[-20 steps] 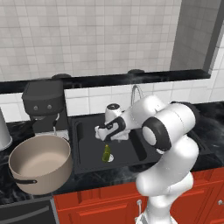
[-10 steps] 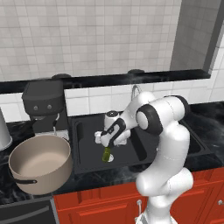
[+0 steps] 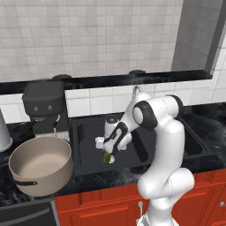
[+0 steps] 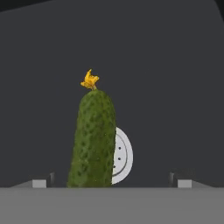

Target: Dump the cucumber from the pot into the sink. Then turn on the water and wash the cucumber. Then turn off the water and put the cucumber back in the pot.

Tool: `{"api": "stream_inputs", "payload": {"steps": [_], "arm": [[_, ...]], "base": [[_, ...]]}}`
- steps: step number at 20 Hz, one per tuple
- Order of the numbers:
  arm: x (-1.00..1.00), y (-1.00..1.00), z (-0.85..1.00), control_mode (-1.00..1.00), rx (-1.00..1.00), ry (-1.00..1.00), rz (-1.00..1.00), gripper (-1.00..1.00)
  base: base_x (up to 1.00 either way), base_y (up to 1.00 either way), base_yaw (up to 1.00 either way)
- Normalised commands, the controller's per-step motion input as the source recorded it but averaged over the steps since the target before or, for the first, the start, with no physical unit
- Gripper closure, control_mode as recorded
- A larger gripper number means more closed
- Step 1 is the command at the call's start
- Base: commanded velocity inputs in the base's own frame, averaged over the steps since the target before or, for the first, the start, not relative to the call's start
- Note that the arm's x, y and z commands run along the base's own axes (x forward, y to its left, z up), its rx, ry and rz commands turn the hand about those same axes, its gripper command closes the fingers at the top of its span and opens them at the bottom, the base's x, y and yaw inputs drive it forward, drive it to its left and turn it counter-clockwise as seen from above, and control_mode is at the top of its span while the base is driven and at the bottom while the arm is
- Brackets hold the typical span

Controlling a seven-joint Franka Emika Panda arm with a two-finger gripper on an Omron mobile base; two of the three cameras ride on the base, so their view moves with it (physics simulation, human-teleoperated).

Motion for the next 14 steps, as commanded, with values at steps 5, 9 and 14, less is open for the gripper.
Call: {"api": "stream_inputs", "payload": {"steps": [5, 9, 14], "arm": [[0.10, 0.00, -0.29, -1.00, 0.00, 0.00, 0.00, -1.00], [0.13, 0.01, -0.25, -1.00, 0.00, 0.00, 0.00, -1.00], [0.14, 0.01, -0.21, -1.00, 0.00, 0.00, 0.00, -1.00]], "base": [[0.00, 0.00, 0.00], [0.00, 0.00, 0.00], [0.00, 0.00, 0.00]]}}
